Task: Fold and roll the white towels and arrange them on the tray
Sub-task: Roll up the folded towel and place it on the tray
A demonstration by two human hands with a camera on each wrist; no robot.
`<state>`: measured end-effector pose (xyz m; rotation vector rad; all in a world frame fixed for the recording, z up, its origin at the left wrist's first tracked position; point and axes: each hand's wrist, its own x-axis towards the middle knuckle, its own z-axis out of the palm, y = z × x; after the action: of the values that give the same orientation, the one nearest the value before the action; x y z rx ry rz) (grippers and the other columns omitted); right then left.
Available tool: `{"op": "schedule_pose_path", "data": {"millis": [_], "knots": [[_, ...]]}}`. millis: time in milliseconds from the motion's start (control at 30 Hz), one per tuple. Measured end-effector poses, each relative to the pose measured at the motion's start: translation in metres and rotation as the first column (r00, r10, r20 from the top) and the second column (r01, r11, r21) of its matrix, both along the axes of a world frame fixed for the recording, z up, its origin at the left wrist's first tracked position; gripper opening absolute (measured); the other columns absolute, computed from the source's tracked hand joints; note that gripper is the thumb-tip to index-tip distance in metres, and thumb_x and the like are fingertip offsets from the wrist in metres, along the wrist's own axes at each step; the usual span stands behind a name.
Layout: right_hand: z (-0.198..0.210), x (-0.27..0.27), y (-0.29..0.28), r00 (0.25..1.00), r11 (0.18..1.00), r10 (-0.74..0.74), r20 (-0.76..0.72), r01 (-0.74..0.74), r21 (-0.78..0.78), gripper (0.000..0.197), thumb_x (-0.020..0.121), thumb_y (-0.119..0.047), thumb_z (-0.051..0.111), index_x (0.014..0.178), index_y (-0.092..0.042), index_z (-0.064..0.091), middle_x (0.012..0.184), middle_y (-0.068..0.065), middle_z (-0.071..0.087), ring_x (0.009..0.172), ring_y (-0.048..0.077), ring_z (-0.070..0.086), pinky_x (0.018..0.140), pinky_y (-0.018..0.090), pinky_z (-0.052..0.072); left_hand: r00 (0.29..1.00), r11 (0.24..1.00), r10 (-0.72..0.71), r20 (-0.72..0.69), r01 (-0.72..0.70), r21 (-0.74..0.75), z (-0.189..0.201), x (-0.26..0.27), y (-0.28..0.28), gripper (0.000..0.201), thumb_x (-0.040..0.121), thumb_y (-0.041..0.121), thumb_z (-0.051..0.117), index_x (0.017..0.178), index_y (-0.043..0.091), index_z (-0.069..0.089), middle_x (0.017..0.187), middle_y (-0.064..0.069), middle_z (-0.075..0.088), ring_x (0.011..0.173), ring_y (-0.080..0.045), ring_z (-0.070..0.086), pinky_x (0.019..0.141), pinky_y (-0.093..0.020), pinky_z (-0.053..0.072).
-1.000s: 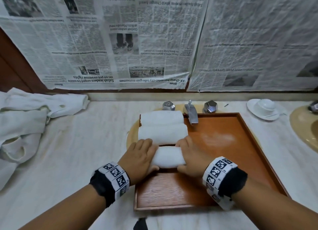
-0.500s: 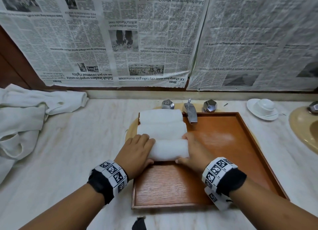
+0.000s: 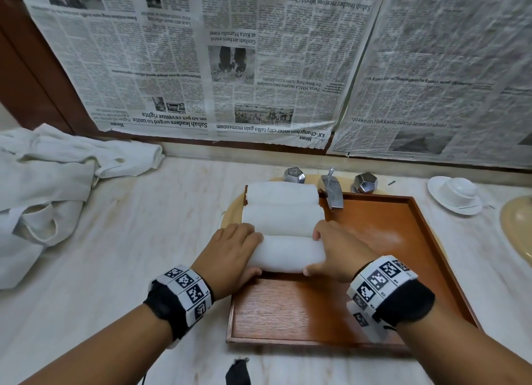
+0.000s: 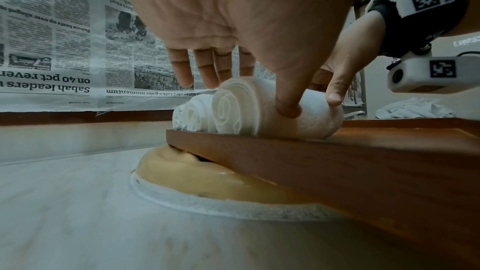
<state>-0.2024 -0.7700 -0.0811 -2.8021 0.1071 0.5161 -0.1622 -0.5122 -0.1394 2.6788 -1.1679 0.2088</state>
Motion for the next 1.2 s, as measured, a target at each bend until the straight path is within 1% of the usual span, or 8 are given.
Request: {"op": "schedule_pose_path", "data": {"millis": [233,400,533,600,700,900,1033,1200], "knots": [[-0.006,0.010,-0.009,1.000,0.999,0.026,-0.003,-0.026,0.026,0.049,0.083,-0.053,0.071,0.119,-0.032,0.046,0.114,-0.008,0.056,0.096,0.013,0.053,0.075,0.029,0.044,0.996,0.998,0.059,-0.060,-0.058,0.020,0.000,0.010,-0.004,0.047,0.085,0.050,0.061,0.122,0.021,0.058,0.111,0.001,0.062,0.094,-0.023,0.061,0.076,-0.037,0.049],[-0.016,0.012,-0.021,0.999,0.980,-0.036,0.001,0.035,0.198,0.038,0.086,-0.047,0.071,0.114,-0.030,0.051,0.111,-0.010,0.059,0.094,0.008,0.055,0.070,0.022,0.042,0.982,0.995,0.091,-0.168,-0.086,0.041,0.006,0.015,-0.006,0.062,0.087,0.058,0.031,0.128,0.019,0.057,0.119,-0.001,0.061,0.103,-0.025,0.059,0.084,-0.038,0.047],[-0.024,0.012,-0.024,0.995,0.946,-0.101,-0.005,0.098,0.309,0.034,0.085,-0.043,0.074,0.108,-0.028,0.054,0.104,-0.011,0.060,0.087,0.004,0.055,0.068,0.021,0.041,0.960,0.993,0.113,-0.257,-0.114,0.012,0.007,0.014,-0.006,0.071,0.085,0.061,0.025,0.133,0.018,0.054,0.127,-0.002,0.058,0.111,-0.025,0.056,0.092,-0.038,0.048],[-0.028,0.013,-0.026,0.990,0.930,-0.138,-0.015,0.135,0.342,0.034,0.084,-0.042,0.075,0.107,-0.027,0.054,0.103,-0.009,0.061,0.088,0.007,0.057,0.073,0.024,0.046,0.947,0.991,0.129,-0.293,-0.131,0.011,0.008,0.015,-0.006,0.068,0.088,0.060,0.027,0.134,0.019,0.053,0.130,-0.001,0.057,0.115,-0.024,0.054,0.095,-0.038,0.047],[-0.030,0.015,-0.029,0.984,0.915,-0.174,-0.038,0.176,0.362,0.037,0.082,-0.044,0.076,0.107,-0.026,0.055,0.104,-0.007,0.062,0.092,0.010,0.059,0.083,0.029,0.051,0.931,0.987,0.153,-0.333,-0.159,0.009,0.008,0.017,-0.008,0.047,0.098,0.047,0.044,0.137,0.021,0.049,0.136,0.001,0.052,0.121,-0.021,0.049,0.100,-0.036,0.043],[-0.028,0.016,-0.027,0.971,0.890,-0.230,-0.064,0.237,0.389,0.048,0.081,-0.047,0.077,0.112,-0.019,0.054,0.103,-0.004,0.062,0.085,0.007,0.055,0.068,0.020,0.042,0.912,0.983,0.173,-0.372,-0.181,0.014,0.010,0.020,-0.011,0.044,0.100,0.044,0.045,0.140,0.025,0.046,0.139,0.004,0.049,0.124,-0.017,0.045,0.102,-0.034,0.040],[-0.032,0.016,-0.028,0.942,0.875,-0.320,-0.102,0.335,0.348,0.064,0.074,-0.055,0.079,0.116,-0.022,0.044,0.108,-0.006,0.058,0.094,0.012,0.058,0.081,0.030,0.050,0.916,0.980,0.185,-0.355,-0.197,0.003,0.013,0.016,-0.011,0.045,0.098,0.043,0.048,0.140,0.026,0.045,0.137,0.005,0.047,0.122,-0.019,0.047,0.099,-0.036,0.042],[-0.031,0.015,-0.021,0.912,0.851,-0.370,-0.179,0.410,0.329,0.068,0.076,-0.062,0.074,0.120,-0.021,0.041,0.109,-0.002,0.057,0.088,0.022,0.069,0.076,0.038,0.061,0.945,0.979,0.195,-0.262,-0.204,-0.005,0.015,0.014,-0.008,0.045,0.094,0.042,0.057,0.137,0.029,0.050,0.138,0.004,0.042,0.117,-0.023,0.046,0.091,-0.037,0.047]]}}
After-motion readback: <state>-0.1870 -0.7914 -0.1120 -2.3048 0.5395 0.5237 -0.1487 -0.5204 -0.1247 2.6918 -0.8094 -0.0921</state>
